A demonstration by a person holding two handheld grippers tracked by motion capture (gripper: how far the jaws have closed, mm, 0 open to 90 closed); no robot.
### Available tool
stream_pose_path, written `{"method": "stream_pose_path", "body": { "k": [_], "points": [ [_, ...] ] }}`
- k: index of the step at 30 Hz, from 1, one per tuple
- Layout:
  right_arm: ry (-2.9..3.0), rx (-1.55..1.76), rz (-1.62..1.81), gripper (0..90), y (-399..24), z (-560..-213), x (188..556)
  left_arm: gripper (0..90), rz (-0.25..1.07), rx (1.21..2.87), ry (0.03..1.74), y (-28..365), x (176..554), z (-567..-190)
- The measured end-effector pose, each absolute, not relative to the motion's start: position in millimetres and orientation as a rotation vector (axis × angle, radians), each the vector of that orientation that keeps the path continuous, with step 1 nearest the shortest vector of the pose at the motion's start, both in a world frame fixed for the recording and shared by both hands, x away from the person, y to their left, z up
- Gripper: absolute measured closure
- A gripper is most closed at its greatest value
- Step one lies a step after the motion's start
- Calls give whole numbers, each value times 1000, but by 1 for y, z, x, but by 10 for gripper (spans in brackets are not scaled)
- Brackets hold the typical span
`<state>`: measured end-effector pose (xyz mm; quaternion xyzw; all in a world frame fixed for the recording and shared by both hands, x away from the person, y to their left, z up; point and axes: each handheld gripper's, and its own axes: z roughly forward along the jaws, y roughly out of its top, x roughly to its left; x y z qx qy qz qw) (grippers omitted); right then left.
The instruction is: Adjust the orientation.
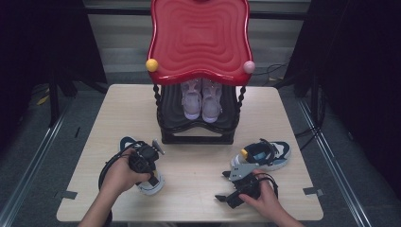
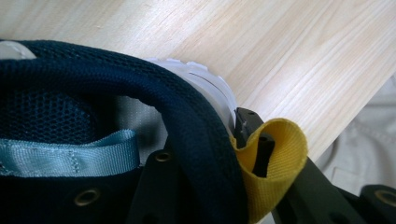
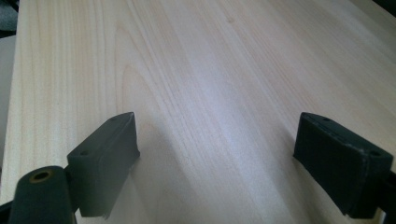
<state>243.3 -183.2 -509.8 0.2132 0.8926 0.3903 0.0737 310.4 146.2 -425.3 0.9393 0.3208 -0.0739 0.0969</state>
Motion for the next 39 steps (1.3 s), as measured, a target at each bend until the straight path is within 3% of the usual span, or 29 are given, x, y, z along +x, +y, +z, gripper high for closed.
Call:
{"method": "stream_pose_path", "body": {
  "k": [39],
  "points": [
    [2677,634,1175,130,-183,-510,244,715,-187,2901,684,148,313,-318]
  ]
}}
